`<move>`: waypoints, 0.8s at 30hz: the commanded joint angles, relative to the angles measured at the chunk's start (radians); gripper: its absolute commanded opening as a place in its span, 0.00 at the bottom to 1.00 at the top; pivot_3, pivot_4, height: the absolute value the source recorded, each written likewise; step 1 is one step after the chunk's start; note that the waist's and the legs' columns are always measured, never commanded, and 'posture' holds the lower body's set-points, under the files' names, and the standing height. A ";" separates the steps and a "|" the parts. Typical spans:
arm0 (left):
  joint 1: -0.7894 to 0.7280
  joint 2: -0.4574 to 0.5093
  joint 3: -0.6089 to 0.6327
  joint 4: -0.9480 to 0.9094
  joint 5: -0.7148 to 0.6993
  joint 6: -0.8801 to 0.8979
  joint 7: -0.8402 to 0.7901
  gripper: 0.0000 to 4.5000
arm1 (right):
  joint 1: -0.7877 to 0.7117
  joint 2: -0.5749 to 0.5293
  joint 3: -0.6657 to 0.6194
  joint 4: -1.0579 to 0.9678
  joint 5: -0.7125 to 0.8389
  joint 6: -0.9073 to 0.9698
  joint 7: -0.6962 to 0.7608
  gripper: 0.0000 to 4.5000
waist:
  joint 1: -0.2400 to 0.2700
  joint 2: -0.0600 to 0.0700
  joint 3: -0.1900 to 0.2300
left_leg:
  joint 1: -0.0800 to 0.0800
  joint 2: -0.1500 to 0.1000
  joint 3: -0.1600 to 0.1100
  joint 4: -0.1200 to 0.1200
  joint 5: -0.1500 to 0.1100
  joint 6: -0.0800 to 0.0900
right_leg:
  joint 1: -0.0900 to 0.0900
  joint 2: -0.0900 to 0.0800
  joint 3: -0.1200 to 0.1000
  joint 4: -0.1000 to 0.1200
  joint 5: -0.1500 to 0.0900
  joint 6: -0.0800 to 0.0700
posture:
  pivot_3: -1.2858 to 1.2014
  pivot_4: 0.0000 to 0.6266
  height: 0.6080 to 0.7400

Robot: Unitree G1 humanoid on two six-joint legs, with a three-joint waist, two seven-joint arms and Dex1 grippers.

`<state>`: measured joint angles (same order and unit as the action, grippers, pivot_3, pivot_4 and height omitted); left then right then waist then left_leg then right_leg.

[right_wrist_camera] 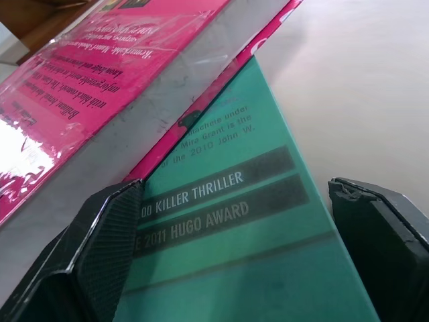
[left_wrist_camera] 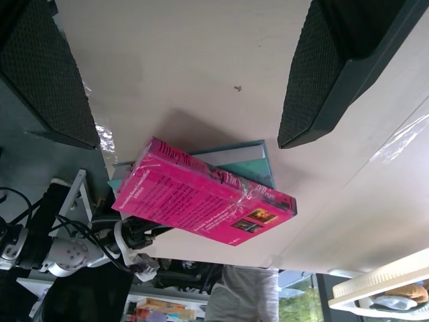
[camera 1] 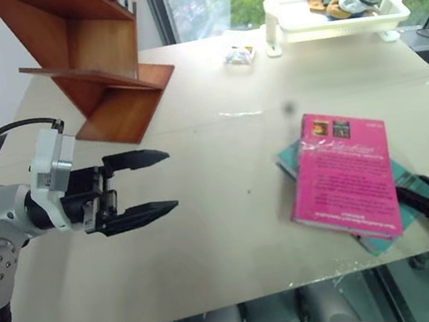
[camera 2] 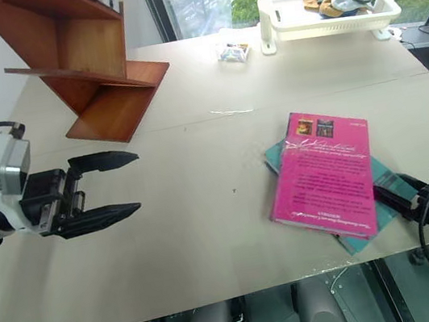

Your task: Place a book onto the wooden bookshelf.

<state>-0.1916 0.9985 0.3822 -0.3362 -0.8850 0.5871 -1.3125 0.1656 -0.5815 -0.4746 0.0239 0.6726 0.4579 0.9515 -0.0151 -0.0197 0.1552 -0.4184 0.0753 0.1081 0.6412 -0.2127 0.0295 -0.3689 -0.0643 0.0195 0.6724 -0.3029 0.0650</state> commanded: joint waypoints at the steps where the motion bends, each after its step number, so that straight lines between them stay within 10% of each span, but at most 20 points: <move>1: -0.017 0.005 0.004 0.003 0.012 -0.022 -0.004 0.99 | -0.024 0.024 0.059 -0.008 -0.017 -0.002 -0.012 1.00 | -0.002 -0.001 0.000 | 0.000 0.000 0.000 0.000 0.000 0.000 | 0.000 0.000 0.000 0.000 0.000 0.000 | 0.52 0.24 1.00; 24: -0.053 0.013 0.001 0.025 0.031 -0.012 0.003 0.99 | -0.469 0.112 0.429 0.274 -0.193 -0.111 0.181 1.00 | -0.007 -0.002 0.000 | 0.001 0.001 0.001 0.000 0.000 0.000 | -0.001 0.001 0.001 0.001 0.000 0.000 | 0.52 0.24 1.00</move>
<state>-0.2459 0.9977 0.3533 -0.2979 -0.8492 0.5806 -1.3115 -0.2930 -0.4792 -0.0813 0.2680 0.5012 0.3448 1.1013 -0.0219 -0.0213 0.1548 -0.4177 0.0759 0.1092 0.6411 -0.2126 0.0295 -0.3694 -0.0635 0.0201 0.6733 -0.3028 0.0649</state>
